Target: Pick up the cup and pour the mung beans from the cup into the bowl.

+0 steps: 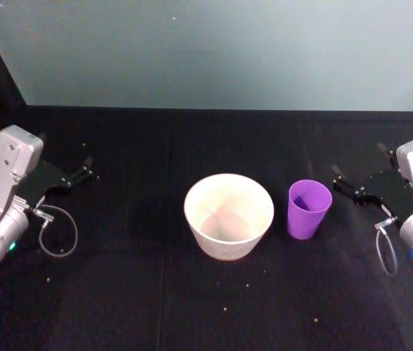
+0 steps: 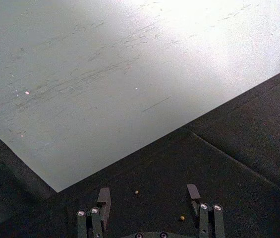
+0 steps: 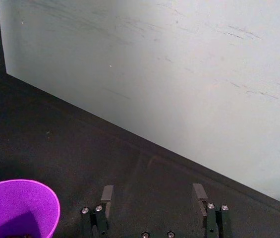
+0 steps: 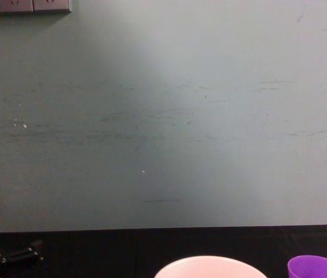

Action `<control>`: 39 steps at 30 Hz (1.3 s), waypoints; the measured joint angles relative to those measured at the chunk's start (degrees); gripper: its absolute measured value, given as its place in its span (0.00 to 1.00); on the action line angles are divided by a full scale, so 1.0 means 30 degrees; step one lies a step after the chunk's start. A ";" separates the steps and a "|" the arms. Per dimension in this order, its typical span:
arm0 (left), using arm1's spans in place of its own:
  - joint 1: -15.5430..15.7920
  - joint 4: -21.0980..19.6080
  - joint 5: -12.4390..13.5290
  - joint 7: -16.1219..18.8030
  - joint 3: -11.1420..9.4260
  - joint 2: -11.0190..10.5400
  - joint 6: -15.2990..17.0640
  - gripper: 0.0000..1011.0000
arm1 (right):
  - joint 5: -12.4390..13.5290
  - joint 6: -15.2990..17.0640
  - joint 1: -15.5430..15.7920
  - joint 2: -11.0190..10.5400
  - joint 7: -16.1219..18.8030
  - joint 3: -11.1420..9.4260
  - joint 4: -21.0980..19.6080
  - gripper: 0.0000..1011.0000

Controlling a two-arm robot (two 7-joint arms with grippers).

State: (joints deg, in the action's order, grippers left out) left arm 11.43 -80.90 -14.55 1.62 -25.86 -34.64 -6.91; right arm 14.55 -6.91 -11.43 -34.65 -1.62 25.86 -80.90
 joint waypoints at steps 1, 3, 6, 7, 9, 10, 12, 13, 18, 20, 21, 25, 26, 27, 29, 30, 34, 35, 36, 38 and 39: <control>0.0001 -0.0001 0.0000 0.0000 -0.0001 0.0000 0.0000 0.99 | 0.0000 0.0000 -0.0001 0.0000 0.0000 -0.0001 0.0000 0.99; 0.0001 0.0000 0.0000 0.0000 -0.0001 0.0000 0.0000 0.99 | 0.0000 0.0000 0.0000 0.0000 0.0000 0.0000 0.0001 0.99; 0.0001 -0.0001 0.0000 0.0000 0.0000 0.0000 0.0000 0.99 | 0.0000 0.0000 -0.0001 0.0001 0.0000 0.0000 0.0000 0.99; 0.0001 -0.0001 0.0000 0.0000 0.0000 0.0000 0.0000 0.99 | 0.0000 0.0000 -0.0001 0.0001 0.0000 0.0000 0.0000 0.99; 0.0001 -0.0001 0.0000 0.0000 0.0000 0.0000 0.0000 0.99 | 0.0000 0.0000 0.0000 0.0000 0.0000 0.0000 0.0001 0.99; 0.0001 0.0000 0.0001 -0.0001 0.0000 0.0000 0.0001 0.99 | -0.0001 0.0000 -0.0001 -0.0001 0.0000 0.0000 0.0001 0.99; 0.0001 0.0000 0.0001 -0.0001 0.0000 0.0000 0.0000 0.99 | 0.0000 0.0001 -0.0001 0.0000 0.0000 -0.0001 0.0001 0.99; 0.0001 0.0000 0.0000 0.0000 0.0000 0.0000 0.0000 0.99 | 0.0000 0.0000 0.0000 0.0000 -0.0001 0.0000 0.0000 0.99; 0.0001 -0.0001 0.0000 0.0000 0.0000 0.0000 0.0000 0.99 | 0.0000 0.0000 -0.0001 0.0000 0.0000 0.0000 0.0002 0.99; 0.0001 0.0000 0.0000 -0.0001 0.0000 -0.0001 0.0001 0.99 | 0.0000 0.0000 -0.0001 -0.0001 0.0000 0.0000 0.0001 0.99; 0.0001 -0.0001 0.0000 -0.0001 0.0000 0.0000 0.0000 0.99 | 0.0000 0.0000 -0.0001 0.0000 0.0000 0.0000 0.0001 0.99; 0.0001 -0.0001 0.0000 0.0000 0.0000 0.0000 0.0000 0.99 | 0.0000 0.0000 -0.0001 0.0000 -0.0001 0.0000 0.0001 0.99; 0.0001 -0.0001 0.0000 0.0000 0.0001 -0.0001 0.0000 0.99 | -0.0001 0.0000 -0.0001 0.0001 0.0000 0.0000 0.0001 0.99; 0.0001 0.0000 0.0000 0.0000 0.0001 0.0000 0.0000 0.99 | 0.0000 0.0000 -0.0001 0.0000 0.0000 0.0000 0.0001 0.99; 0.0002 -0.0001 0.0000 0.0000 0.0001 0.0000 0.0000 0.99 | 0.0000 0.0000 -0.0001 0.0000 0.0000 0.0000 0.0001 0.99; 0.0001 -0.0001 0.0000 0.0000 0.0000 0.0000 0.0000 0.99 | 0.0000 0.0000 -0.0001 -0.0001 0.0000 0.0000 0.0001 0.99; 0.0000 -0.0001 0.0000 0.0000 0.0000 0.0001 0.0001 0.99 | 0.0019 -0.0011 0.0037 -0.0069 0.0090 -0.0093 -0.0117 0.99; 0.0001 -0.0001 0.0000 0.0000 0.0000 -0.0001 -0.0001 0.99 | 0.0054 -0.0039 0.0085 -0.0158 0.0174 -0.0202 -0.0229 0.99; 0.0001 -0.0001 0.0000 0.0000 -0.0001 0.0000 0.0000 0.99 | 0.0207 -0.0078 0.0222 -0.0318 0.0408 -0.0405 -0.0459 0.99; 0.0001 -0.0001 0.0000 0.0000 0.0001 0.0000 0.0000 0.99 | 0.0420 -0.0092 0.0516 -0.0532 0.0604 -0.0651 -0.0754 0.99; 0.0001 -0.0001 0.0000 0.0000 0.0000 0.0000 0.0000 0.99 | 0.0529 -0.0143 0.0709 -0.0652 0.0727 -0.0786 -0.0933 0.99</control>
State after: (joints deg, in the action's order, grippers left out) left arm 11.43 -80.90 -14.55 1.62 -25.86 -34.65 -6.91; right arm 16.13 -7.34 -9.30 -36.60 0.56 23.50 -83.70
